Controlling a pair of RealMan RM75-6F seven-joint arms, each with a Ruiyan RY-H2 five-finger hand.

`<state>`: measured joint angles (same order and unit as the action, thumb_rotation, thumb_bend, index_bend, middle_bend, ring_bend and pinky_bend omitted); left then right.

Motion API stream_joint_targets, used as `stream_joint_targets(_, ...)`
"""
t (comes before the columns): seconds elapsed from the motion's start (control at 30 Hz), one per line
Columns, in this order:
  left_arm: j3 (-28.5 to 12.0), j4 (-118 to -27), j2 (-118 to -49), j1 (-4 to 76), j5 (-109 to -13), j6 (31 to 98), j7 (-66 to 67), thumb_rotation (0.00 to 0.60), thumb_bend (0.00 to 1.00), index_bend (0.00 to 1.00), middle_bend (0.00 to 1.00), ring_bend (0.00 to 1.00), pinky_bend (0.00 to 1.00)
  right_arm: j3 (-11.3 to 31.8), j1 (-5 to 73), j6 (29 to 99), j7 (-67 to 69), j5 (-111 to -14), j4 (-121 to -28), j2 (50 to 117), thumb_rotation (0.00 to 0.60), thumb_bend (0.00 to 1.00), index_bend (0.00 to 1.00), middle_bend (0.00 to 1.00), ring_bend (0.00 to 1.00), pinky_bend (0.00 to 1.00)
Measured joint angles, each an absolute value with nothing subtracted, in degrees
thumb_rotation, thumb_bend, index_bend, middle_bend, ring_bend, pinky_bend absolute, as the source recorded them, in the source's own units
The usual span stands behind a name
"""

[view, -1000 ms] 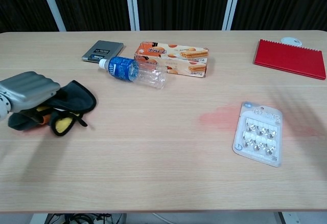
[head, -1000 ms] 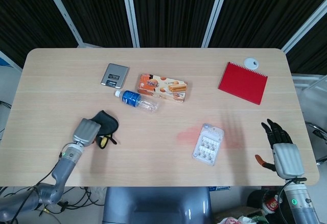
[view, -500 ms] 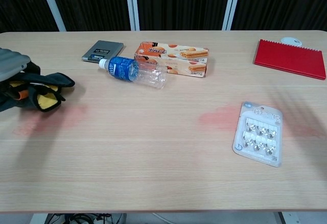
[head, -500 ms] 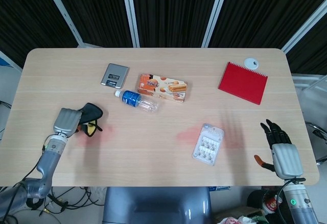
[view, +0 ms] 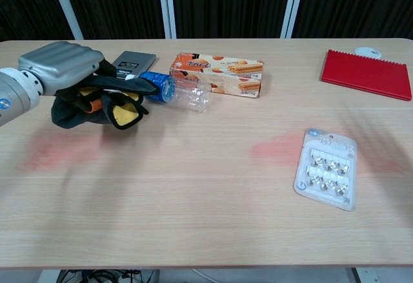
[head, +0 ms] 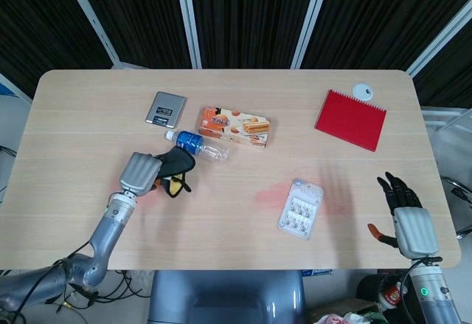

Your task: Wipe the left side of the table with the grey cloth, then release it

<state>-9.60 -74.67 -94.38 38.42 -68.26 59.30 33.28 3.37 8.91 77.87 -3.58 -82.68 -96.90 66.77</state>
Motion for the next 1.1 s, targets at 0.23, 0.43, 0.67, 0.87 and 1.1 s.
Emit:
stream_joint_targets(0.23,-8.1,-78.51,-94.27,38.69,-64.76,58.19,38.45,0.6,0.05,0.0,0.0,0.0,0.11,3.3,8.89,77.85,-3.29,-82.81,-96.93,66.62,0.6,0.14,0.0,0.0,0.0,0.14)
stream_joint_targets(0.43,-6.9,-81.55,-91.31,37.03,-65.38,59.94,36.79,0.6,0.05,0.0,0.0,0.0,0.09,3.24,8.88,77.84,-3.22,-82.89,-96.94,66.57,0.6,0.14,0.0,0.0,0.0,0.14)
stream_joint_targets(0.67,-4.02,-87.08,-83.41,31.54,-69.7,66.63,30.56,0.6,0.05,0.0,0.0,0.0,0.06,3.21,8.97,77.55,-3.86,-82.62,-96.76,66.69,0.6,0.14,0.0,0.0,0.0,0.14)
stream_joint_targets(0.87,-0.58,-91.57,-74.86,24.53,-75.8,74.8,22.14,0.6,0.03,0.0,0.0,0.0,0.01,3.05,8.91,77.92,-4.6,-83.09,-96.66,66.87,0.6,0.14,0.0,0.0,0.0,0.14)
stream_joint_targets(1.1,2.67,-92.63,-70.33,18.55,-81.31,82.38,16.78,0.6,0.01,0.0,0.0,0.0,0.0,3.07,8.86,78.22,-4.95,-83.29,-96.41,66.97,0.6,0.14,0.0,0.0,0.0,0.14)
